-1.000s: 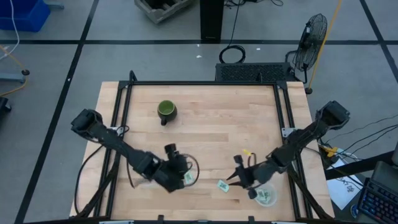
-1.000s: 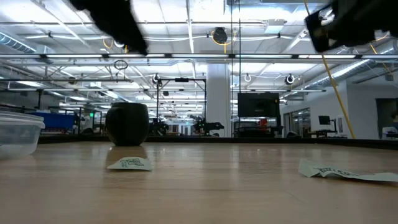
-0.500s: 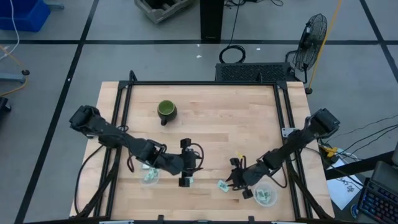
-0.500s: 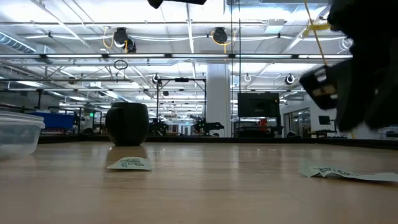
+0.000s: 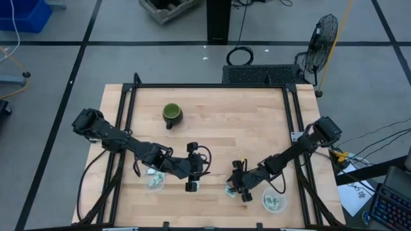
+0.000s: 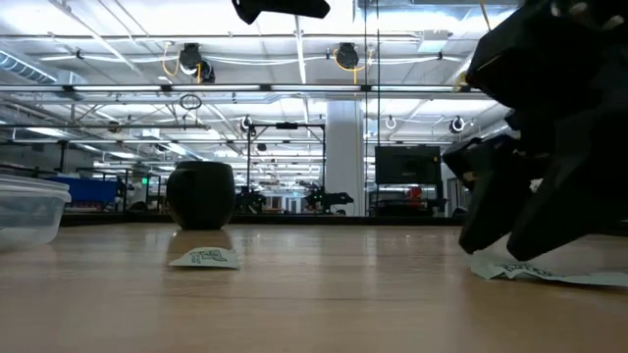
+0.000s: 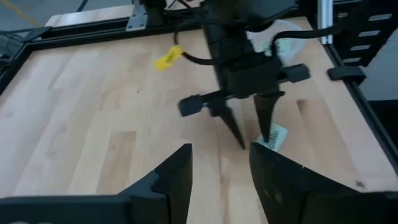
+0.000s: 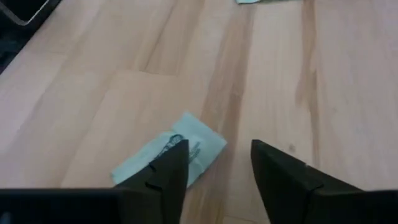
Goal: Pick and place Stevia / Truvia into bins
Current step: Put the right Stevia packet into the bottom right transparent container
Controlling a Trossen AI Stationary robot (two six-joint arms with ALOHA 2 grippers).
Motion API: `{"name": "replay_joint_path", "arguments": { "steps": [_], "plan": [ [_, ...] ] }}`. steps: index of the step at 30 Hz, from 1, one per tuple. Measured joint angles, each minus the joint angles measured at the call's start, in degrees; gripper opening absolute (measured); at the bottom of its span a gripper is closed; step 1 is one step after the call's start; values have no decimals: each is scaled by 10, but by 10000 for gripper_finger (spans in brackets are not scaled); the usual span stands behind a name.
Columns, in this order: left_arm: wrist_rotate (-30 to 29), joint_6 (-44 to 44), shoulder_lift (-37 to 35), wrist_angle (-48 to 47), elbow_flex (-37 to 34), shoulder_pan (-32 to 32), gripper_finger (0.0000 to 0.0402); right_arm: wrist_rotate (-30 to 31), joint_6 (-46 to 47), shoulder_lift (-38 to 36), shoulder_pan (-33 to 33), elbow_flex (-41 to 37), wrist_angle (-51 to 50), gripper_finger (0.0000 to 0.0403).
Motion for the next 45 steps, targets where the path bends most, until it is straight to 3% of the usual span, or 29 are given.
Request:
{"name": "replay_joint_path", "arguments": {
  "steps": [5, 10, 30, 40, 45],
  "plan": [
    [-1, -8, 0, -3, 0, -5, 163, -28, 22, 1, -13, 0, 2, 198],
    [-4, -6, 0, -4, 0, -13, 163, -60, 26, 1, -13, 0, 9, 197],
    [-5, -7, 0, -4, 0, -12, 163, -86, 48, 51, -14, 1, 74, 110],
    [-5, -7, 0, -5, 0, -12, 163, -104, 33, 52, -18, 0, 86, 7],
    [-5, -7, 0, -5, 0, -12, 163, -109, 29, 43, -17, -1, 81, 5]
  ]
}}
